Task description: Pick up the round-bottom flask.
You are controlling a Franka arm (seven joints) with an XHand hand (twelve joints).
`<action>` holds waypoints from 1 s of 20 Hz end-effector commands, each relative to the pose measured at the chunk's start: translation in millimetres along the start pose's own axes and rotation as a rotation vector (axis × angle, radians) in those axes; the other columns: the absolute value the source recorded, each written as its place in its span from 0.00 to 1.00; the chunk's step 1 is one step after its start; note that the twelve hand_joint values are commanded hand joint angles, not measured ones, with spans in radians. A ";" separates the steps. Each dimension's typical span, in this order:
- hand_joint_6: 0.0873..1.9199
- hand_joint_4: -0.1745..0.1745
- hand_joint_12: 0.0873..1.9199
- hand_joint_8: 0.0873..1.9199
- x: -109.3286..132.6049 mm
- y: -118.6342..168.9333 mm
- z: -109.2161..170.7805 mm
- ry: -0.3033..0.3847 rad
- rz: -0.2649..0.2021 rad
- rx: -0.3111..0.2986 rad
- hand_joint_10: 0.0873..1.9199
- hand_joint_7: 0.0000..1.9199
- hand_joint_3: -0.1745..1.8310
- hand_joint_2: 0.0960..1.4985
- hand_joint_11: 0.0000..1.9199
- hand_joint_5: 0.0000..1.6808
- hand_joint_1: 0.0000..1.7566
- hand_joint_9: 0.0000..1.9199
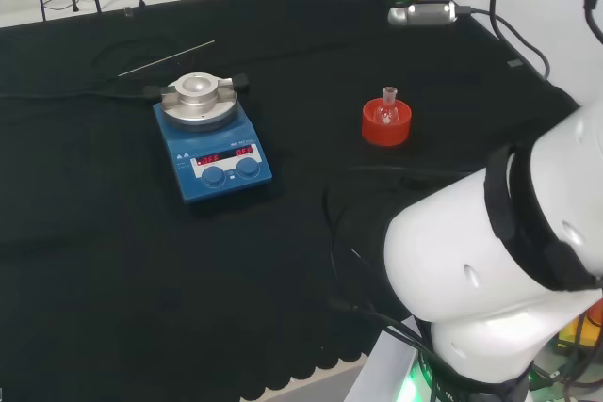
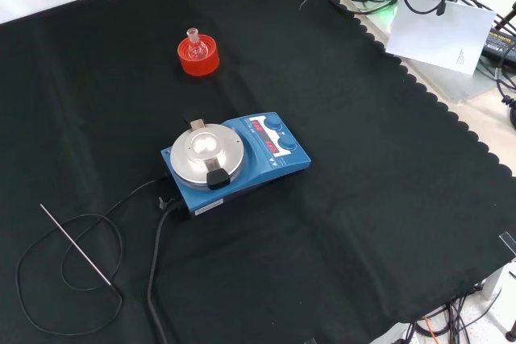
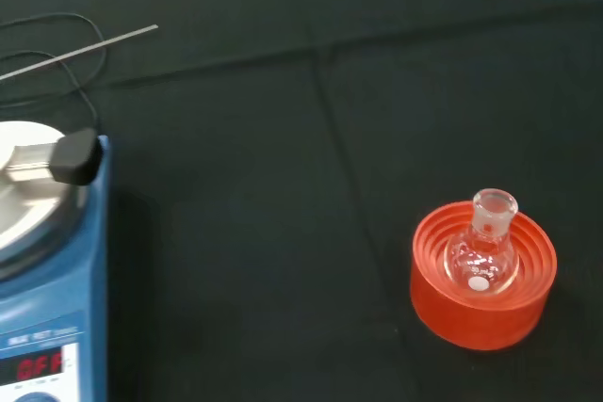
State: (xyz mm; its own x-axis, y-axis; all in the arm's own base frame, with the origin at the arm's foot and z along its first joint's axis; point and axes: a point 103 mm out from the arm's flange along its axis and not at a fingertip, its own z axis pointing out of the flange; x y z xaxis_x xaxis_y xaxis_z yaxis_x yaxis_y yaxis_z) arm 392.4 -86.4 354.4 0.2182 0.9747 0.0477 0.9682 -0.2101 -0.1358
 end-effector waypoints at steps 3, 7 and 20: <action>0.00 0.35 0.60 0.27 -44.8 62.1 41.9 0.041 0.049 -0.018 0.33 0.08 0.19 0.79 0.00 0.24 0.19 0.12; 0.00 0.34 0.60 0.27 -55.4 68.8 63.5 0.052 0.073 -0.014 0.33 0.09 0.19 0.78 0.00 0.25 0.22 0.12; 0.00 0.29 0.64 0.29 -75.7 81.2 126.3 0.139 0.174 -0.034 0.34 0.12 0.17 0.69 0.00 0.32 0.34 0.16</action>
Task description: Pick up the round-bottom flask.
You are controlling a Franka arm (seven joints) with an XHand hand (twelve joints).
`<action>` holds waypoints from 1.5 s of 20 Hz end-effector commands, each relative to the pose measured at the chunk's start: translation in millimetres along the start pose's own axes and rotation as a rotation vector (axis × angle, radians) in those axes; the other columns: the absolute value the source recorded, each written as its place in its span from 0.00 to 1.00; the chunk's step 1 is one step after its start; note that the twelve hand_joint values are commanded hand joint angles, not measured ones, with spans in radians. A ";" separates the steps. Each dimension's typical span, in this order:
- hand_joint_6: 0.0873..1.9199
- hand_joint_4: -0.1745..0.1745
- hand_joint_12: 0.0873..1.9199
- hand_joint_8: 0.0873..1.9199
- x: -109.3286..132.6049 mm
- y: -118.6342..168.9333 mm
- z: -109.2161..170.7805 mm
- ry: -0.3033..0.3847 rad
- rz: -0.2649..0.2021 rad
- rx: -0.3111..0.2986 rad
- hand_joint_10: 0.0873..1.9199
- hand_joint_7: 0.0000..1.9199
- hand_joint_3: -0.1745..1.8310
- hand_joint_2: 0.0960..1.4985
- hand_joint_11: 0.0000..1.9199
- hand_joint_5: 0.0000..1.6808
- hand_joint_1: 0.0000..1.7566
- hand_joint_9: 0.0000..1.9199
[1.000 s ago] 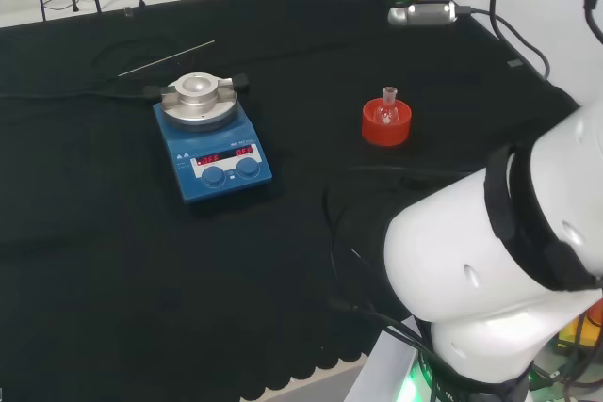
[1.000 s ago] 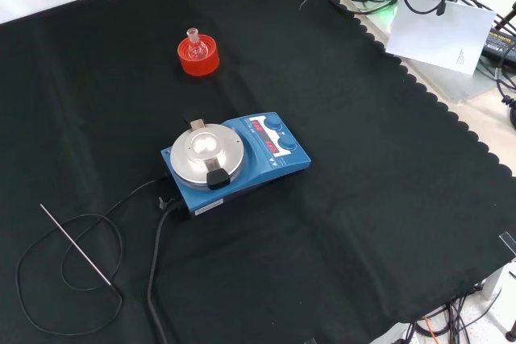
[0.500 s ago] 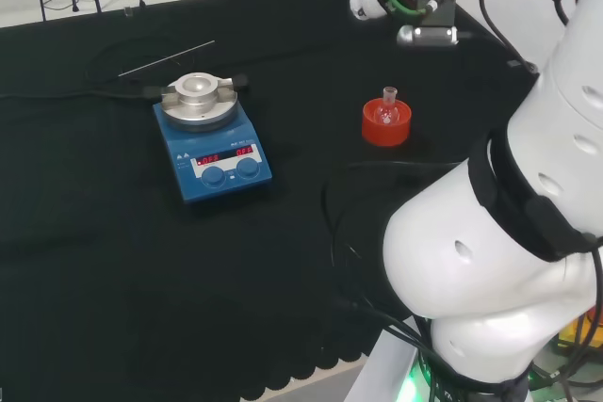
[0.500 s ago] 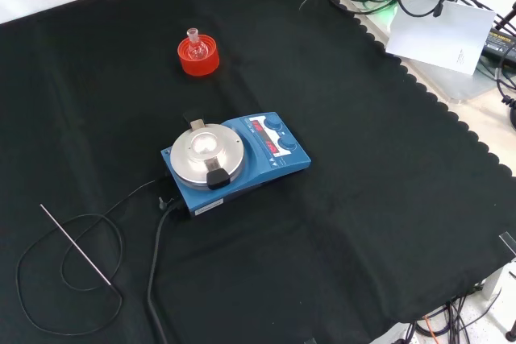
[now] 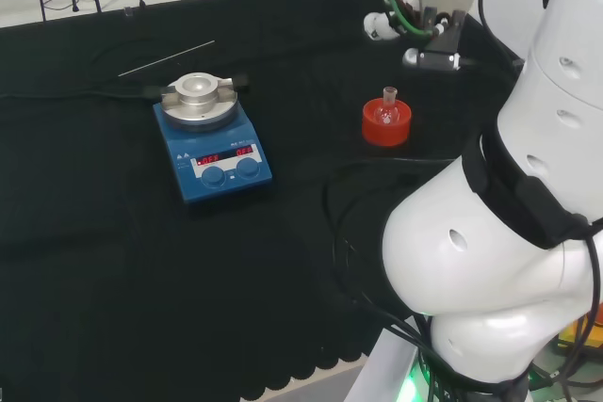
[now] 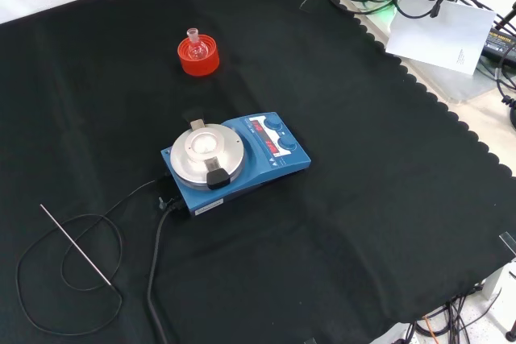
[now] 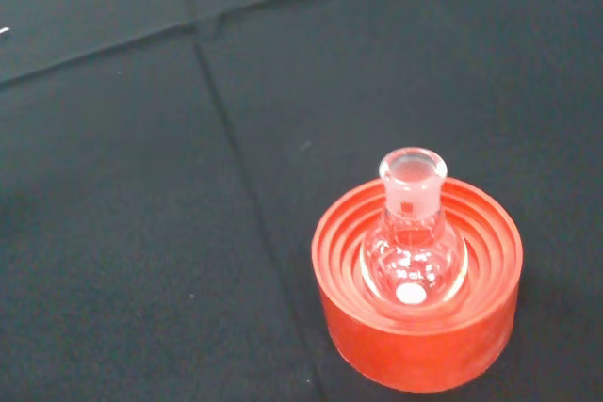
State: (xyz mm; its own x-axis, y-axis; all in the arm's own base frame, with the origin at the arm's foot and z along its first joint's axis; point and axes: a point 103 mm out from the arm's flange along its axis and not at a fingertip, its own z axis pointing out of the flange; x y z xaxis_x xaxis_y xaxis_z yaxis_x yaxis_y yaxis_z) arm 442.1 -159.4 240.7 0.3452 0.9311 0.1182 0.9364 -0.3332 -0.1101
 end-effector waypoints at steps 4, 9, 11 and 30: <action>0.02 0.27 0.67 0.30 -17.9 8.0 41.2 0.085 0.068 0.018 0.34 0.12 0.24 0.59 0.00 0.35 0.44 0.18; 0.04 0.27 0.68 0.31 -24.5 16.0 60.8 0.108 0.078 0.043 0.34 0.13 0.39 0.47 0.00 0.35 0.48 0.19; 0.04 0.27 0.68 0.31 -26.0 18.6 67.8 0.107 0.081 0.051 0.35 0.13 0.40 0.46 0.00 0.35 0.48 0.20; 0.06 0.28 0.69 0.32 -26.6 20.7 97.7 0.089 0.097 0.074 0.35 0.13 0.44 0.38 0.00 0.34 0.52 0.21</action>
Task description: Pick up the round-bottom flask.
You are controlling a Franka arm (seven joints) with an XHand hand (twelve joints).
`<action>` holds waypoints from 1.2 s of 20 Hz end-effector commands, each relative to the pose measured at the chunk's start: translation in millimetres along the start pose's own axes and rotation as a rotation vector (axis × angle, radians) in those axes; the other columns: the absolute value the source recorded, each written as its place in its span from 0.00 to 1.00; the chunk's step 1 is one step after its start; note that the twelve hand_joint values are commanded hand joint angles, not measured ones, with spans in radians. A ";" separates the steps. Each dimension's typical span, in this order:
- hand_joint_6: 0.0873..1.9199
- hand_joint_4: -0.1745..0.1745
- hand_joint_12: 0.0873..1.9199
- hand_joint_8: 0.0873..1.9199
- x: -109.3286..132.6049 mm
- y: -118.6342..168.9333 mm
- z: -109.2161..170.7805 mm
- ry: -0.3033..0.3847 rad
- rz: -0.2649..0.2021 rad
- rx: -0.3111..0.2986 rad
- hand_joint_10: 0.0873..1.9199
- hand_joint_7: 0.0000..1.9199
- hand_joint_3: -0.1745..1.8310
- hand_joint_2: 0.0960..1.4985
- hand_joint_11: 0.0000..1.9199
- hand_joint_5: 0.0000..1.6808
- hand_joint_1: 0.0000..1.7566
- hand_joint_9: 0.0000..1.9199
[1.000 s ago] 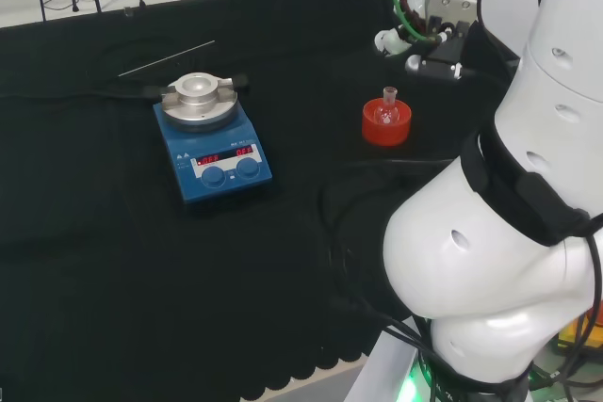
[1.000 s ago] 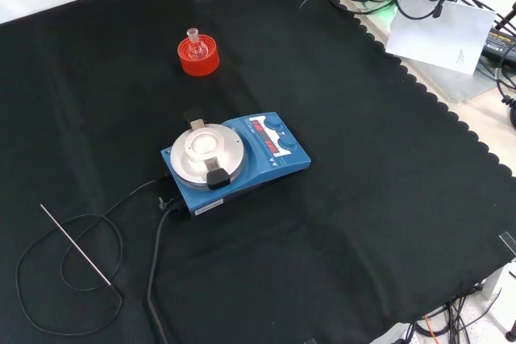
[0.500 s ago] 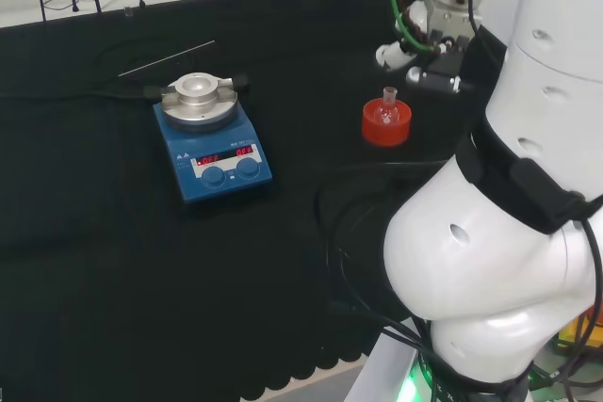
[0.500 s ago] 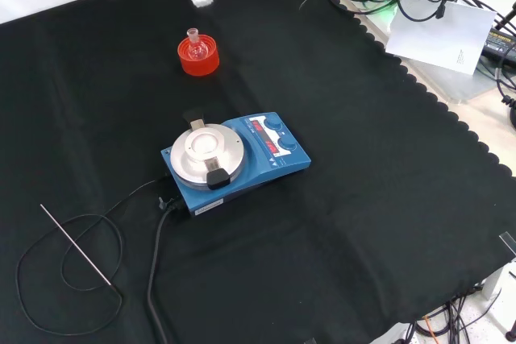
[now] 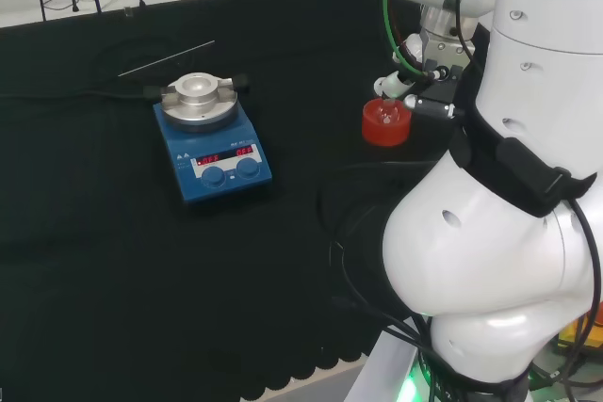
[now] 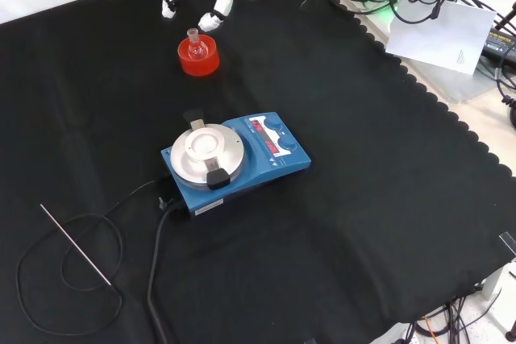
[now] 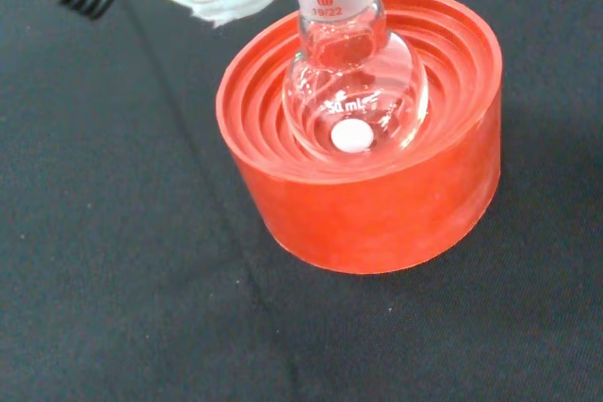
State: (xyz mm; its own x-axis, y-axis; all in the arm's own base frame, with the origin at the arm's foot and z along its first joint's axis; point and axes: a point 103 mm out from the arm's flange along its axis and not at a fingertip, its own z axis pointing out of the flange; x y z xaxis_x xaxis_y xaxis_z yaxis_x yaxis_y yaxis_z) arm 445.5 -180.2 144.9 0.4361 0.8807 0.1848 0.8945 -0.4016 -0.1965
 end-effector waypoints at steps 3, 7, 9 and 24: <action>0.06 0.28 0.70 0.32 -8.7 3.8 12.4 0.017 0.008 0.011 0.35 0.13 0.44 0.38 0.00 0.34 0.52 0.21; 0.06 0.28 0.70 0.32 -14.2 8.9 18.6 0.001 0.011 0.021 0.35 0.13 0.44 0.37 0.00 0.33 0.51 0.21; 0.06 0.28 0.70 0.32 -5.9 8.9 23.5 -0.016 0.016 0.010 0.35 0.13 0.44 0.37 0.00 0.34 0.51 0.21; 0.09 0.29 0.70 0.32 -11.5 19.1 35.7 -0.032 0.003 0.036 0.35 0.14 0.44 0.37 0.00 0.37 0.51 0.22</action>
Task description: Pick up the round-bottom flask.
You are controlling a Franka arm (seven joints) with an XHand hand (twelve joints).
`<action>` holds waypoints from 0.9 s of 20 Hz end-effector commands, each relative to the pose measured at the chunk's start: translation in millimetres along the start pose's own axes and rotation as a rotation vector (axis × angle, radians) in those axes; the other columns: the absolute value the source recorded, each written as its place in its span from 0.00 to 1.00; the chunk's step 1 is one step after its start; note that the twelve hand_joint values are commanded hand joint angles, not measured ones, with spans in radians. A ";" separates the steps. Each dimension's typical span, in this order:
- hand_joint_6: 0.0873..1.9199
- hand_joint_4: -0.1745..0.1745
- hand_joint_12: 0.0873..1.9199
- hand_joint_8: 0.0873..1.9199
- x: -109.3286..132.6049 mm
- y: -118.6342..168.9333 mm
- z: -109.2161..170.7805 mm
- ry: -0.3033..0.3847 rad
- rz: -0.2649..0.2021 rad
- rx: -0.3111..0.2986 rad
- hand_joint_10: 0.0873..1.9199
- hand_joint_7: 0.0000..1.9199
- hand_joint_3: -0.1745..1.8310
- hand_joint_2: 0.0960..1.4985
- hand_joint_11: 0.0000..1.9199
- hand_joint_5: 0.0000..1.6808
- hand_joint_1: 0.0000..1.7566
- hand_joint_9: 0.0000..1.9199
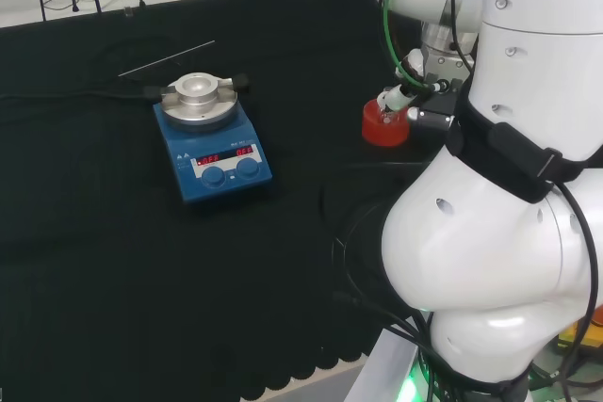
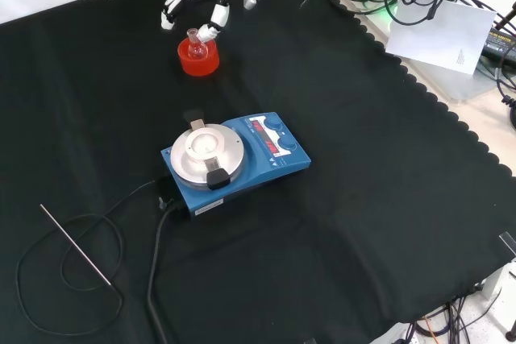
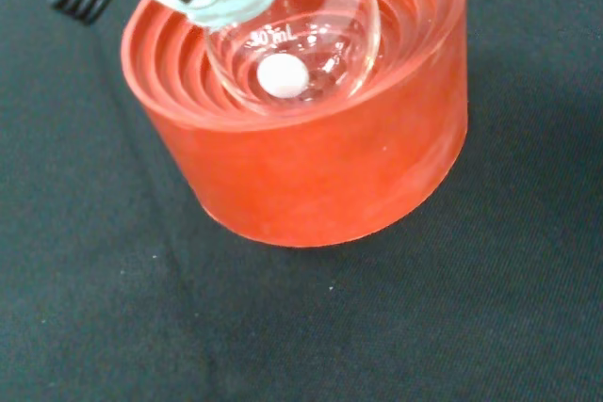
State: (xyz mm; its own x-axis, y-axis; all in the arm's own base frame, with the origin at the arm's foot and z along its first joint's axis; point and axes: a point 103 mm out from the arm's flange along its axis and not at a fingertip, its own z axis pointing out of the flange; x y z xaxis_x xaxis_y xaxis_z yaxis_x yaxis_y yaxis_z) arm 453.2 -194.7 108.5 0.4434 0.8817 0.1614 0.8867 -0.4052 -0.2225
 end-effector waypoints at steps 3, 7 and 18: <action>0.10 0.29 0.70 0.32 4.9 0.4 7.0 -0.011 -0.009 0.010 0.34 0.14 0.44 0.37 0.00 0.38 0.51 0.22; 0.22 0.30 0.70 0.32 -3.5 3.7 7.4 -0.006 -0.009 0.013 0.34 0.15 0.43 0.38 0.00 0.38 0.50 0.23; 0.37 0.28 0.71 0.32 0.5 5.3 8.0 -0.029 -0.005 -0.016 0.34 0.15 0.42 0.39 0.00 0.41 0.50 0.24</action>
State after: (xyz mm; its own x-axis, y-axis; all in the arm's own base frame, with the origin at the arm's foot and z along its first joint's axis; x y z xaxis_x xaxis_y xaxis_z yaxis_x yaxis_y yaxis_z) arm 456.4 -197.9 99.6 0.4366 0.8884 0.1420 0.8893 -0.4023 -0.2173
